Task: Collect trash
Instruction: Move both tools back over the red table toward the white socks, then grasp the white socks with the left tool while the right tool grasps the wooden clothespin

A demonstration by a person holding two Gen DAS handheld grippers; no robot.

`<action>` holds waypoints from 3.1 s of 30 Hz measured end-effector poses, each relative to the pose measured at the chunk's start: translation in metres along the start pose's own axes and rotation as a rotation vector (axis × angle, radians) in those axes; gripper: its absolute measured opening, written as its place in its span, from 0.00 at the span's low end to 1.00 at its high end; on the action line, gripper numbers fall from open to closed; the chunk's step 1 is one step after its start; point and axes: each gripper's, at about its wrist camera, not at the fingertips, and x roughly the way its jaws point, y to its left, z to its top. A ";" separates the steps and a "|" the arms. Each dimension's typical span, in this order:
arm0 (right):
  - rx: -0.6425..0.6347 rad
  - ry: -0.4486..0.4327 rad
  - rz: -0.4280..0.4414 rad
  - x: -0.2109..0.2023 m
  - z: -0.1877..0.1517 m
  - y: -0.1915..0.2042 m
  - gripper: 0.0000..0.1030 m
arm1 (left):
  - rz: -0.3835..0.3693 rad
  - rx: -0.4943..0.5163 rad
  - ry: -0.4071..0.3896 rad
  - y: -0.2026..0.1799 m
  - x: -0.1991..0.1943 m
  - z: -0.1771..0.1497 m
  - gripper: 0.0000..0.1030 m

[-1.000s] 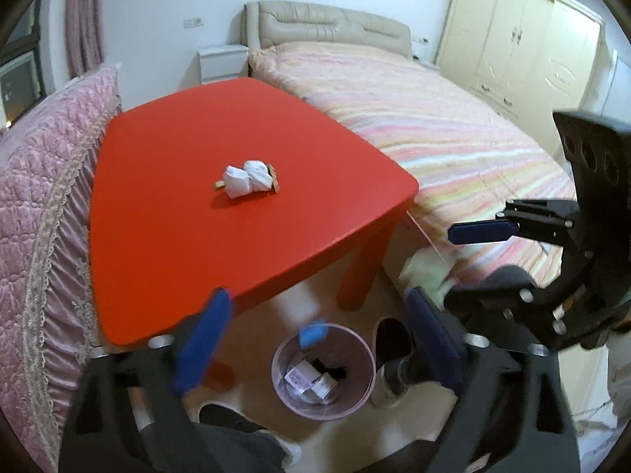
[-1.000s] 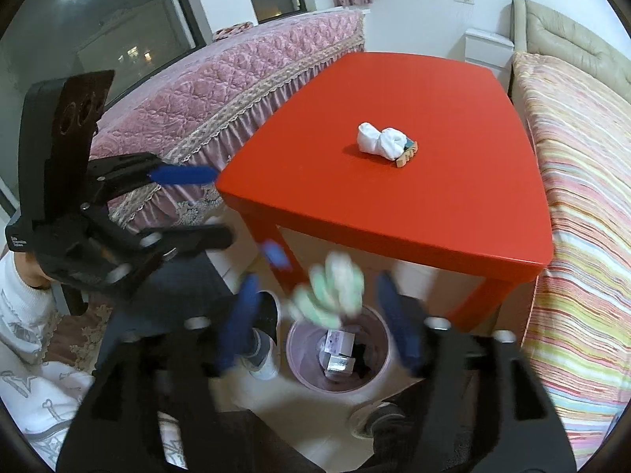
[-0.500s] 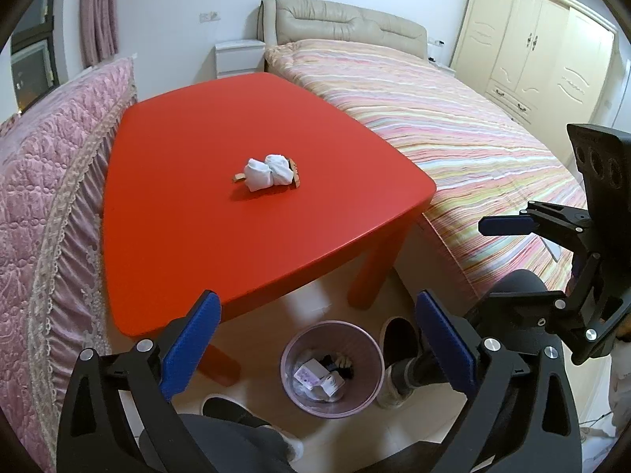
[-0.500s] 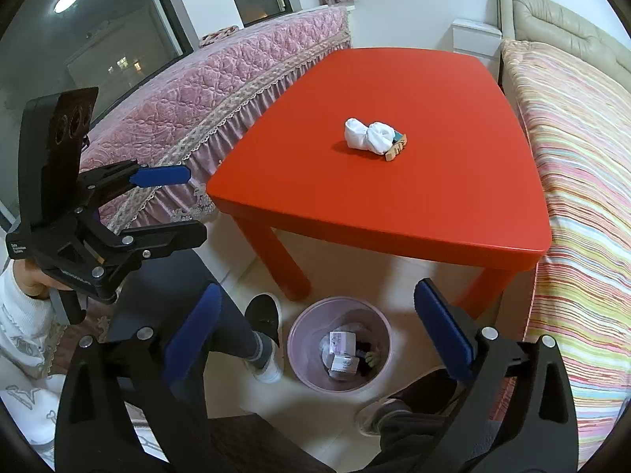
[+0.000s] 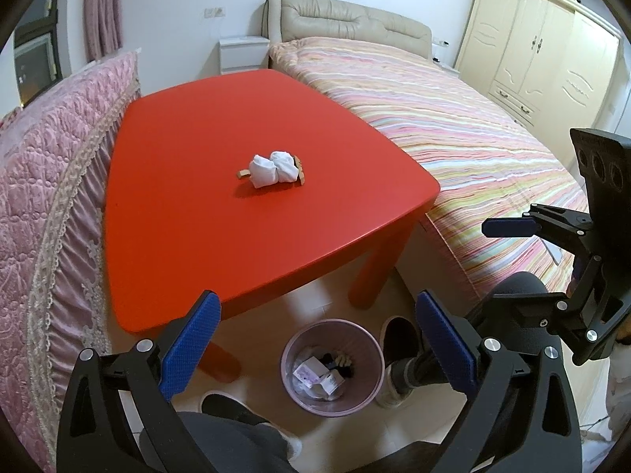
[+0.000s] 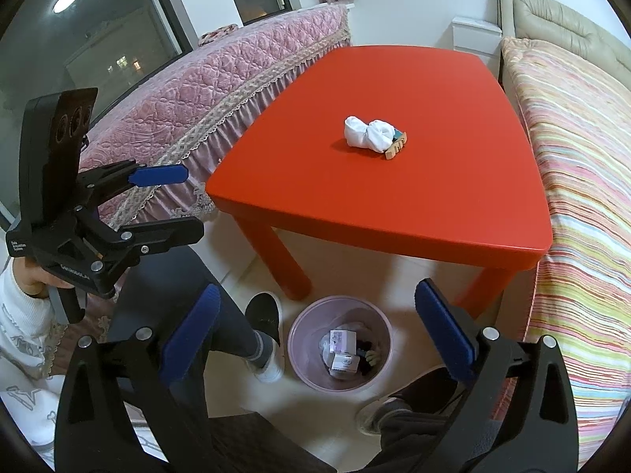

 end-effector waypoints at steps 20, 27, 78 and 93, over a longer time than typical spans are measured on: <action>-0.053 0.016 -0.078 0.023 0.076 -0.034 0.95 | -0.018 -0.042 -0.005 0.034 0.023 0.068 0.93; -0.081 0.071 -0.102 0.061 0.111 -0.048 0.95 | -0.027 -0.080 0.053 0.052 0.057 0.101 0.93; -0.053 0.206 -0.158 0.206 0.152 -0.088 0.18 | -0.093 -0.307 0.221 0.121 0.176 0.124 0.18; -0.040 0.181 -0.172 0.180 0.147 -0.088 0.06 | -0.049 -0.224 0.174 0.094 0.162 0.124 0.16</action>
